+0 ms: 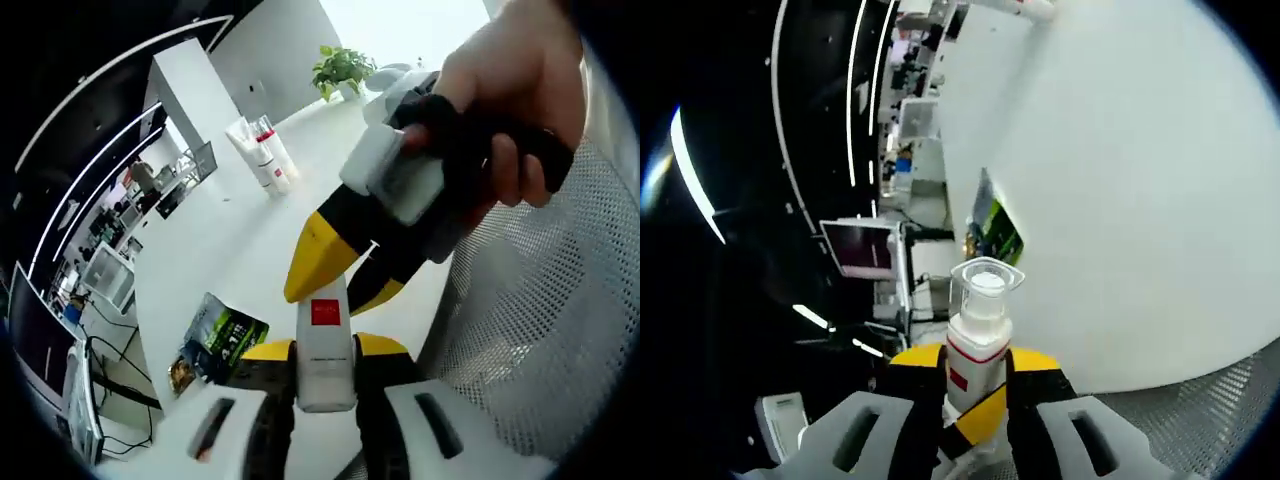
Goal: Arrange the skincare products in the storage area until every visible bottle or jar stands upright without overlapping.
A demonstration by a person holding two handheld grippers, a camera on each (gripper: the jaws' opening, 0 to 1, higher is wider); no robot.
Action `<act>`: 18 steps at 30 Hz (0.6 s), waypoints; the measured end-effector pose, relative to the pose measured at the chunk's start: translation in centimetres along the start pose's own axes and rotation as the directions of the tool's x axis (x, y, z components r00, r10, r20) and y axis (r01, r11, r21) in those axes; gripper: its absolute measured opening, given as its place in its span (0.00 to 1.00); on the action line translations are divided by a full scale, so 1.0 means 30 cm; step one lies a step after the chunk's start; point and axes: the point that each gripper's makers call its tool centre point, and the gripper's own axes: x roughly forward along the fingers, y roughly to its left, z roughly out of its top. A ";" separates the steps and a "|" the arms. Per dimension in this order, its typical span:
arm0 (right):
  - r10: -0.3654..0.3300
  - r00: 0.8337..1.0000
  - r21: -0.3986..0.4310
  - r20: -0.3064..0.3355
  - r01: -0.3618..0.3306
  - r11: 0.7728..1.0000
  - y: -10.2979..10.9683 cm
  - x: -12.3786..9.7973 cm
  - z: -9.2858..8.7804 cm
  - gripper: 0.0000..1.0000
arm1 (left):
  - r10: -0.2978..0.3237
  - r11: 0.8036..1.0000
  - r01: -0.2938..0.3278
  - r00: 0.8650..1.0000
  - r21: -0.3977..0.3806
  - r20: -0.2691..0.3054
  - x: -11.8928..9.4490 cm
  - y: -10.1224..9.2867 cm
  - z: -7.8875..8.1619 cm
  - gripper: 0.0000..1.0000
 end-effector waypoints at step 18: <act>-0.051 0.998 -0.657 -0.045 0.009 0.754 0.112 -0.003 0.013 0.17 | 0.047 0.998 -0.044 0.996 -0.041 0.081 -0.005 0.038 0.033 0.25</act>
